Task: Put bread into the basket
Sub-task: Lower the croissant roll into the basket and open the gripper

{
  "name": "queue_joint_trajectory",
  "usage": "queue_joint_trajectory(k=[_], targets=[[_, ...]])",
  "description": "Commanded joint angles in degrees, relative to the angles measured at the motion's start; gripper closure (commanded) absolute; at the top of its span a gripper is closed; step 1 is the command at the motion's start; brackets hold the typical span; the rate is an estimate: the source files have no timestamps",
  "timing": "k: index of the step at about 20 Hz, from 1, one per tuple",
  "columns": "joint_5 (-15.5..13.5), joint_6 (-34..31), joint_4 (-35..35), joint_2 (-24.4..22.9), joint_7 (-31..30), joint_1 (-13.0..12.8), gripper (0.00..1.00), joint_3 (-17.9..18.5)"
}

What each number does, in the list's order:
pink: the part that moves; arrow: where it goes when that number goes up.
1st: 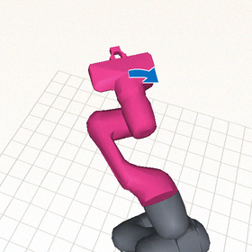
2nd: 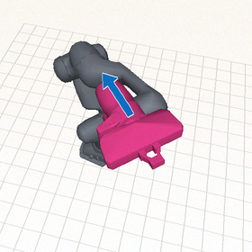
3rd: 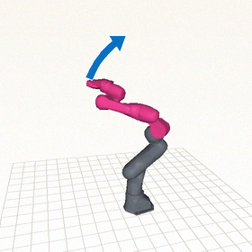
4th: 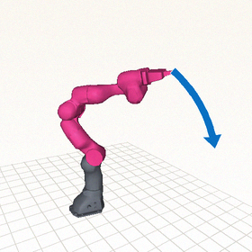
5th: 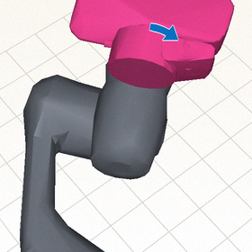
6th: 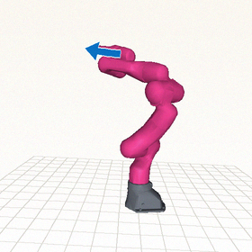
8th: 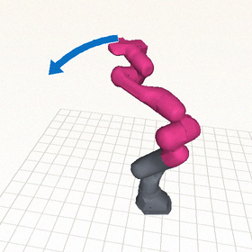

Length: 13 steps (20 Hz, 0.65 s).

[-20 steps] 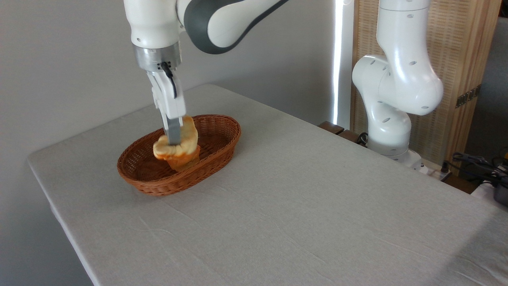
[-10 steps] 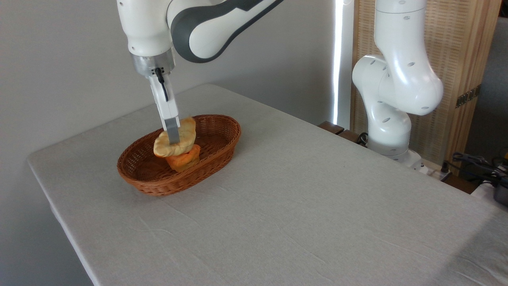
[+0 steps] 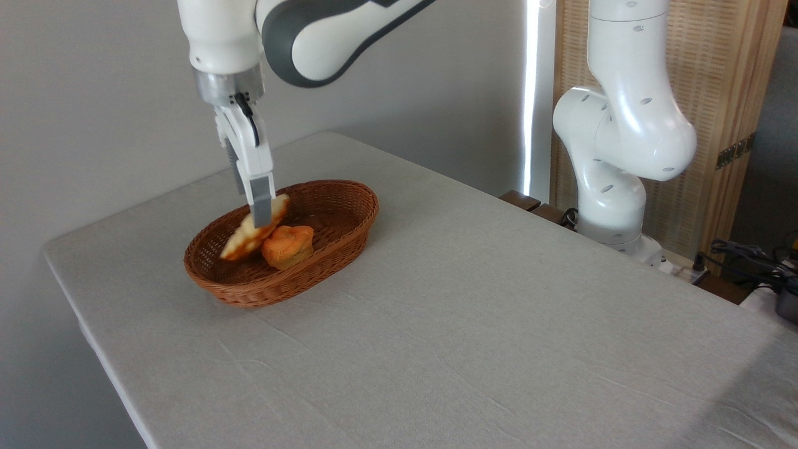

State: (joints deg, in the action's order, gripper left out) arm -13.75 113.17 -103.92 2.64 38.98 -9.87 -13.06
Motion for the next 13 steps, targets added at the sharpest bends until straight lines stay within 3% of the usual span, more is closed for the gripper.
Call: queue_joint_trajectory(k=[1, 8, 13], targets=[[-0.15, -2.42, 1.35, -1.31, -1.02, 0.38, 0.00, 3.38], [3.72, -9.00, 4.07, -2.90, -0.40, 0.38, 0.00, 12.52], [10.57, -10.60, 5.48, -2.38, -0.05, 0.47, 0.00, 16.21]])
